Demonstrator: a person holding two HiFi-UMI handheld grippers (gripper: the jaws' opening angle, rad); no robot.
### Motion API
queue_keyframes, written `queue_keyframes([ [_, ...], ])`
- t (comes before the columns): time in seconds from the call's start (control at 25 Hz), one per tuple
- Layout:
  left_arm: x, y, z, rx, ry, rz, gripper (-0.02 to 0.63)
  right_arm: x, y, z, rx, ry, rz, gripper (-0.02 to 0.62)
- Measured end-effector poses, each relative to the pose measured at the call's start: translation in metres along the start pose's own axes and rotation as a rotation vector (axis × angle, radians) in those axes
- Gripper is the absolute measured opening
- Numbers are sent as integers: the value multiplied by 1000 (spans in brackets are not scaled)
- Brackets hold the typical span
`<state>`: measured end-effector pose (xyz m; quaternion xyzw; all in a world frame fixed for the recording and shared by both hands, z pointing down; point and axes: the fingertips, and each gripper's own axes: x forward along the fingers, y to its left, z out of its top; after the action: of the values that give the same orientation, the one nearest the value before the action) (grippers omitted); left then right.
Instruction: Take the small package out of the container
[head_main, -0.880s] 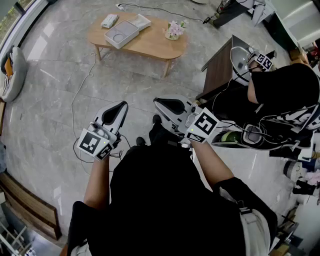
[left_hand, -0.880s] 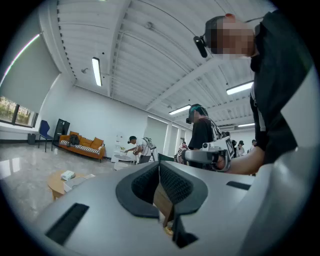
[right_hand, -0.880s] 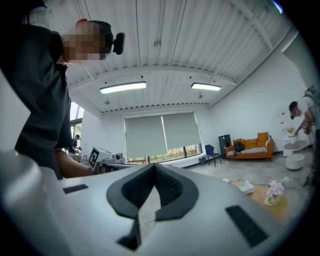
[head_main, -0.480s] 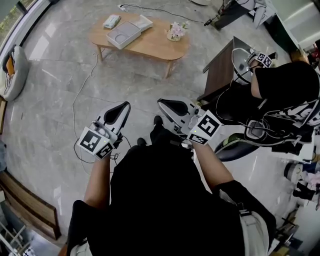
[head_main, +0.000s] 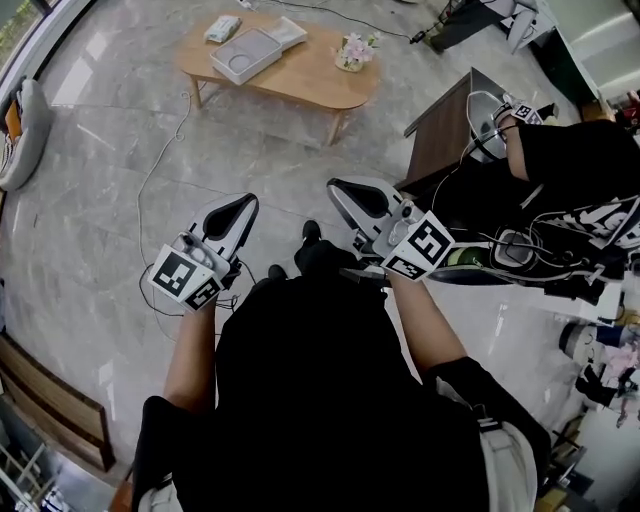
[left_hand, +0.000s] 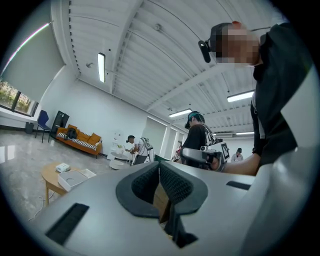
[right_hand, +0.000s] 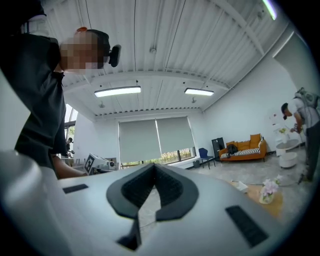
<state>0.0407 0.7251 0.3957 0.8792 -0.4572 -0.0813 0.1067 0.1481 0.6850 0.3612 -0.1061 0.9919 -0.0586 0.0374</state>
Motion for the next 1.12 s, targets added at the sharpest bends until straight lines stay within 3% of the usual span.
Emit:
queue_keyframes([
  [0.12,-2,1,-11,-32,2,7,18,-3,-4,-6,7,25,-18,12],
  [0.52,50,65,-9,-76,42,35,18,44,-83,-13,71,36,1,12],
  [1.12,206,174,47,-12,98,76,18,109,-268,30,97,-34,82,12],
])
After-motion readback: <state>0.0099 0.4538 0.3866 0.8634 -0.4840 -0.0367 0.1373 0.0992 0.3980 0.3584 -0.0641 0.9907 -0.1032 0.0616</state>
